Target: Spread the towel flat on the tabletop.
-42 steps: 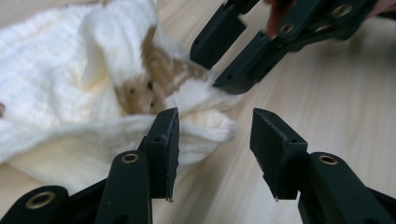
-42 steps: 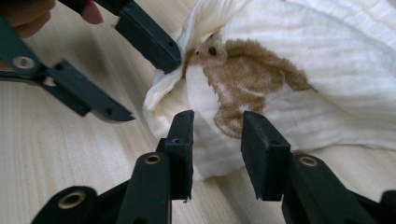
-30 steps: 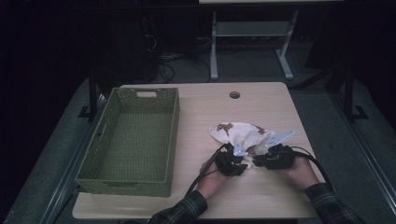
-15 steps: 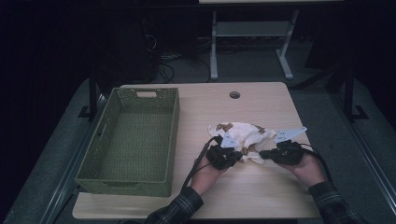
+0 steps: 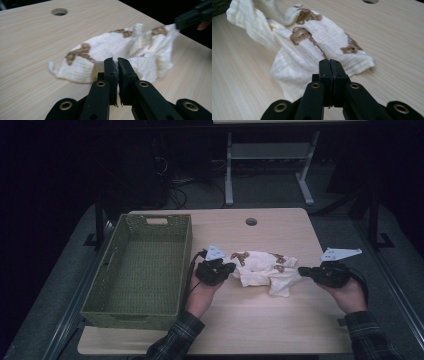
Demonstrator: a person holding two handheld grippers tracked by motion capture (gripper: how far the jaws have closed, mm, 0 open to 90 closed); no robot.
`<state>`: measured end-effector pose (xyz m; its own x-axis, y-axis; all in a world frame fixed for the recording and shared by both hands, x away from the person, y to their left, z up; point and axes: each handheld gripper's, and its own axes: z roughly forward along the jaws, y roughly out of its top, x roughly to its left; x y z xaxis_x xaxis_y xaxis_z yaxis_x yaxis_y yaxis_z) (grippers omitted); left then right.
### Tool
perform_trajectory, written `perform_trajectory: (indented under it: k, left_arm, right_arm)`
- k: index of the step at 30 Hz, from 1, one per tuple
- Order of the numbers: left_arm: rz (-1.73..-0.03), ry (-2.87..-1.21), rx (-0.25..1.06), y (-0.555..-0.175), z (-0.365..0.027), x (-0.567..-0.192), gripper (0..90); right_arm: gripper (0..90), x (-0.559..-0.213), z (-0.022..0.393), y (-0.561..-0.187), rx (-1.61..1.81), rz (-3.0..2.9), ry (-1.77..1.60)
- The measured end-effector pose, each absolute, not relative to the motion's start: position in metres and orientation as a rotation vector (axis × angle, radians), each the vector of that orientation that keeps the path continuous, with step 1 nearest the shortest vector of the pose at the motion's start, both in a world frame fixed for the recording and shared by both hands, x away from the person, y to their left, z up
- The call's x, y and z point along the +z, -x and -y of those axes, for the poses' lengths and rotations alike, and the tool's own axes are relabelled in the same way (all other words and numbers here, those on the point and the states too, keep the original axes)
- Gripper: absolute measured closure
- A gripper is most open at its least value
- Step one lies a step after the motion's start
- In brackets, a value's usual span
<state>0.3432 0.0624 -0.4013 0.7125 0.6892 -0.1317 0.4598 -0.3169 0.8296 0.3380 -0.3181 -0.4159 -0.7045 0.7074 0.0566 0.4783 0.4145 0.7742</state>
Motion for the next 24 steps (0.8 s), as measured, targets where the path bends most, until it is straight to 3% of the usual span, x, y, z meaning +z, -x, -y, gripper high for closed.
perform_trajectory:
  k: [5, 21, 24]
  left_arm:
    - [-0.937, -2.017, 0.361, -0.347, -0.063, -0.408, 86.0]
    - [-1.042, -2.104, 0.332, -0.371, -0.056, -0.452, 83.8]
    - [-1.009, -2.084, 0.364, -0.364, -0.056, -0.441, 76.4]
  right_arm:
    - [88.5, -0.418, 0.325, -0.341, 1.128, -2.383, -1.063]
    - [86.7, -0.455, 0.327, -0.374, 0.928, -2.449, -1.177]
    - [73.1, -0.447, 0.332, -0.369, 0.986, -2.405, -1.186]
